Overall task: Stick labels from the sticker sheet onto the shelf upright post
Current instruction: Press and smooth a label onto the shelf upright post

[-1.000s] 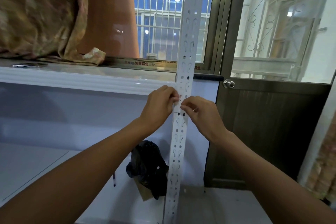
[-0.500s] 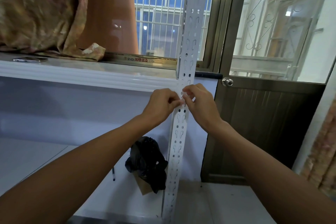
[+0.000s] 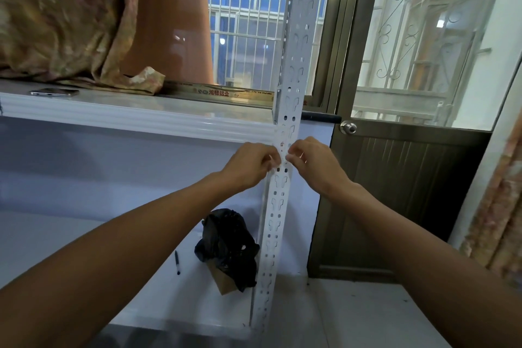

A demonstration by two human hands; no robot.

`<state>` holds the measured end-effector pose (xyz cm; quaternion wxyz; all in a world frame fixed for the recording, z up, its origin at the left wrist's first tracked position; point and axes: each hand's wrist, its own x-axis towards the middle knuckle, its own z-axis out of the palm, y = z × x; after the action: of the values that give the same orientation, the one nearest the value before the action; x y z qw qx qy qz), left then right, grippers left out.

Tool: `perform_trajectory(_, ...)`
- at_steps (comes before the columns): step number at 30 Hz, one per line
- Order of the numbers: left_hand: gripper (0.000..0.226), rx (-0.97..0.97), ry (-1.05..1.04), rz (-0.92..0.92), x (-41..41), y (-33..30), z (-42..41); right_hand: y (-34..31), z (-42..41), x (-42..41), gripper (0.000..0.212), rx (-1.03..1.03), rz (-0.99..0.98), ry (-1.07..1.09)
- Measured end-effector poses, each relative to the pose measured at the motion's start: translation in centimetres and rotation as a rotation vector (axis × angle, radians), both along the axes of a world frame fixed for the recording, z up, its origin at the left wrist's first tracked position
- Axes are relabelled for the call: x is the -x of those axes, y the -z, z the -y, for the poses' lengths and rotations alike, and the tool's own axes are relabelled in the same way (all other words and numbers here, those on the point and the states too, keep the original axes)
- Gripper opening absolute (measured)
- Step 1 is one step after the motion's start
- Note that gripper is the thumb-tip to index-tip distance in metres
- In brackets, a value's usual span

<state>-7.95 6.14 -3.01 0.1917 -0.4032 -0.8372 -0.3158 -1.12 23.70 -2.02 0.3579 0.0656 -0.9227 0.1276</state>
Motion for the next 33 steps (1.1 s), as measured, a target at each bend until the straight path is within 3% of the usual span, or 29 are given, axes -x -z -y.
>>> perform_trajectory(7,0.023,-0.013,0.042,0.065,-1.5,-1.8,0.6,-1.3,0.7,-0.3,0.019,0.000,-0.027,0.063)
perform_trajectory(12,0.017,0.157,0.235,0.306,-3.5,-1.8,1.7,-2.4,0.1,-1.6,0.021,-0.042,0.039,0.109)
perform_trajectory(13,0.013,0.213,0.216,0.284,-4.1,-1.6,1.7,-2.6,0.0,-2.0,0.021,-0.062,0.057,0.122)
perform_trajectory(17,0.036,0.273,0.131,0.112,-4.9,-1.0,1.5,-3.9,0.3,-3.2,0.024,-0.143,0.150,0.142)
perform_trajectory(20,0.022,0.305,0.122,0.103,-5.1,-1.5,1.6,-4.9,1.1,-4.3,0.025,-0.241,0.294,0.131)
perform_trajectory(22,0.010,0.307,0.113,0.144,-5.1,-2.0,1.6,-5.2,1.8,-4.7,0.026,-0.322,0.491,0.140)
perform_trajectory(26,0.017,0.324,0.055,0.116,-5.1,-2.6,1.7,-4.6,2.8,-5.0,0.024,-0.247,0.932,0.179)
perform_trajectory(33,0.024,0.259,-0.015,0.151,-5.3,-2.8,1.0,-4.4,3.6,-5.6,0.018,-0.201,0.922,0.093)
